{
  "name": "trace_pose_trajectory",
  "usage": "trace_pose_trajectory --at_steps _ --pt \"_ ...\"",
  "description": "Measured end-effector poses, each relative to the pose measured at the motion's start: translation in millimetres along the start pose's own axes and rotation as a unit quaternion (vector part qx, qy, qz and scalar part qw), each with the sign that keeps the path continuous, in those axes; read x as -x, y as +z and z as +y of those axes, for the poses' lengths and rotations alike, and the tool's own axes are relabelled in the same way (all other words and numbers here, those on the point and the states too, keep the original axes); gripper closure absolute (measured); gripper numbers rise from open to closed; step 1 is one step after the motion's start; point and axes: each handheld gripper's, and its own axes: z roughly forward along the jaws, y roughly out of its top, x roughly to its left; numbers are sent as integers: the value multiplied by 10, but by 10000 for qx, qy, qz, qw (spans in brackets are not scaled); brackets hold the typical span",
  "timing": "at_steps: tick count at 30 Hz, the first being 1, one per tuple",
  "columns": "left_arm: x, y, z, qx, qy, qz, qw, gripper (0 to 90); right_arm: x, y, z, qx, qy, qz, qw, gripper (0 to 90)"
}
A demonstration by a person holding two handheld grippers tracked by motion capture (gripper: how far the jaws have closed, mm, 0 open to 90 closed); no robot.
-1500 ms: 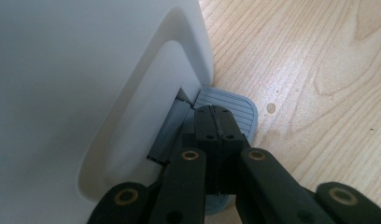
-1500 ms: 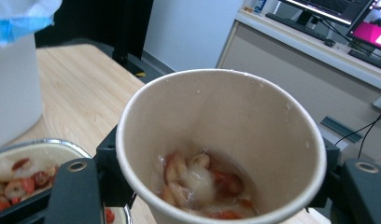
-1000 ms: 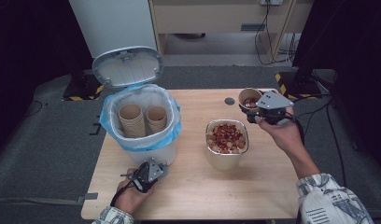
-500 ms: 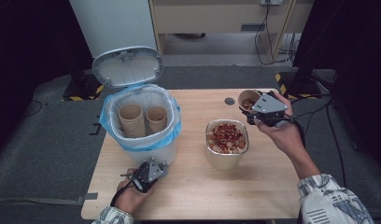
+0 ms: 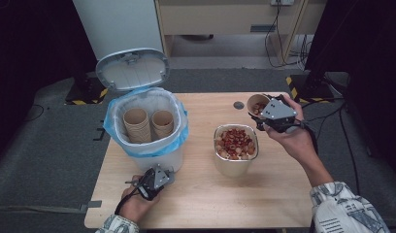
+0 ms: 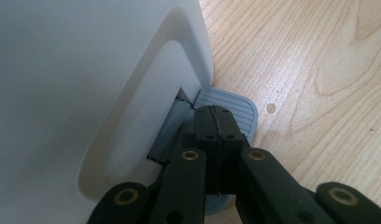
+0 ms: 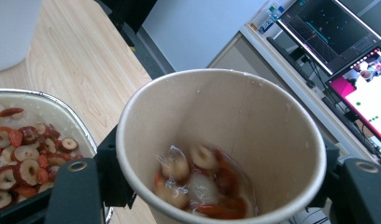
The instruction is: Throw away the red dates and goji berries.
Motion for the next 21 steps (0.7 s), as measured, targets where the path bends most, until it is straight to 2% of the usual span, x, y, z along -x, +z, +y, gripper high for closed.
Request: trace_pose_trajectory --at_steps 6,7,8,11,12,21 --pt "-2 0 -1 2 -9 -5 10000 897 -64 7 47 -105 -433 -58 9990 313" --pt "-2 0 -1 2 -9 -5 10000 897 -64 7 47 -105 -433 -58 9990 313" --pt "-2 0 -1 1 -10 -5 10000 897 -82 6 65 -149 -560 -93 9983 313" --pt "-2 0 -1 2 -7 -6 10000 897 -91 7 79 -170 -666 -124 9976 313" --pt "-2 0 -1 0 -7 -6 10000 897 -111 5 102 -185 -852 -135 9961 313" --pt "-2 0 0 3 -12 -7 10000 897 -154 13 180 -235 -1176 -143 9927 313"
